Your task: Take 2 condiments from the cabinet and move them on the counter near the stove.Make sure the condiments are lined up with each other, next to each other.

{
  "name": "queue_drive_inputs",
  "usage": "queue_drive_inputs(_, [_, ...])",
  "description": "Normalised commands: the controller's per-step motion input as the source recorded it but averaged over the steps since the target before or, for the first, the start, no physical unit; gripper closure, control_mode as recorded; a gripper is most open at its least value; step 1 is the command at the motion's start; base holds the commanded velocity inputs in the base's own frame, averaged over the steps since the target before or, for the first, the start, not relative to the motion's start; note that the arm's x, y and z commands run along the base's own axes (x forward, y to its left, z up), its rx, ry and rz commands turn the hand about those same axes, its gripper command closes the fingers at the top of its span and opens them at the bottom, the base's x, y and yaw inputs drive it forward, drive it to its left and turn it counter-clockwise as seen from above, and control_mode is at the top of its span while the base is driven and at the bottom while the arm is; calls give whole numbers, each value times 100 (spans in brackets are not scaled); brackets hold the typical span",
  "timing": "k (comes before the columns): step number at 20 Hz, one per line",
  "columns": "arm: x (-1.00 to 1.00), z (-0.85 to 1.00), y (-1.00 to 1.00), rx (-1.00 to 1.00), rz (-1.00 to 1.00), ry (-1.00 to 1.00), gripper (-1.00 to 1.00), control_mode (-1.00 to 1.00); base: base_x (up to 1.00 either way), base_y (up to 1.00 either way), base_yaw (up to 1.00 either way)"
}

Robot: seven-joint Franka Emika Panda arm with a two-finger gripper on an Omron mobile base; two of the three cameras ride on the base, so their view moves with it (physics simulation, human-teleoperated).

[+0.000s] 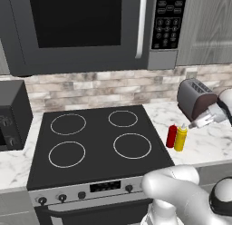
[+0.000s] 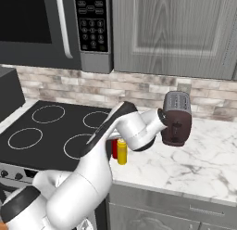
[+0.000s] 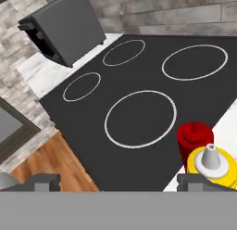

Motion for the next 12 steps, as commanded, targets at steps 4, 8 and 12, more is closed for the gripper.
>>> queue_drive_inputs(4, [-2,18,43,-5,-18,3,-100,-100,0,0,0])
queue_drive_inputs(8, [-7,22,35,-2,-24,17,-100,-100,0,0,0])
queue_drive_inputs(12, [0,22,33,-4,-27,31,-100,-100,0,0,0])
